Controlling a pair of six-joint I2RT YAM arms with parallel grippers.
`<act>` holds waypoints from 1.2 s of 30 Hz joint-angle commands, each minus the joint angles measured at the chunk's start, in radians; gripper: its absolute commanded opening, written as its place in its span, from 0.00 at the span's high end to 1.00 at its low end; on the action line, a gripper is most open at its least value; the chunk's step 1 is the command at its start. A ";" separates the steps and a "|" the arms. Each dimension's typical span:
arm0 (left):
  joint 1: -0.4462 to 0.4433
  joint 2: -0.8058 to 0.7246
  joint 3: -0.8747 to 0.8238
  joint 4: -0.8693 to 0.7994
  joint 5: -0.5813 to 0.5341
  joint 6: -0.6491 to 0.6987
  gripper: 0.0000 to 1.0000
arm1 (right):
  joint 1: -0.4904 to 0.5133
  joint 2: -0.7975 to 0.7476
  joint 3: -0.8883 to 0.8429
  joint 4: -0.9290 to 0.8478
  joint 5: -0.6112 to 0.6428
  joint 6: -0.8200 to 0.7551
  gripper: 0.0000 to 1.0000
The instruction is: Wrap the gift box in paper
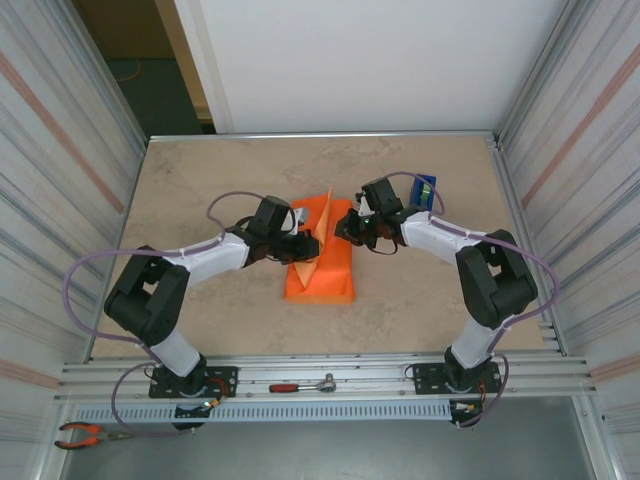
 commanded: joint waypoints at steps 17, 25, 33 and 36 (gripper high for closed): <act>-0.008 0.034 0.179 -0.110 0.148 0.051 1.00 | 0.014 0.048 -0.047 -0.004 0.015 0.001 0.88; -0.031 0.113 0.114 -0.082 0.150 0.069 1.00 | 0.005 0.053 -0.022 0.004 -0.026 0.015 0.88; -0.025 0.170 0.069 -0.050 0.145 0.068 1.00 | -0.062 -0.082 0.057 -0.072 -0.036 -0.017 0.73; -0.026 0.175 0.068 -0.044 0.145 0.070 1.00 | -0.079 -0.068 0.110 -0.130 -0.036 -0.059 0.39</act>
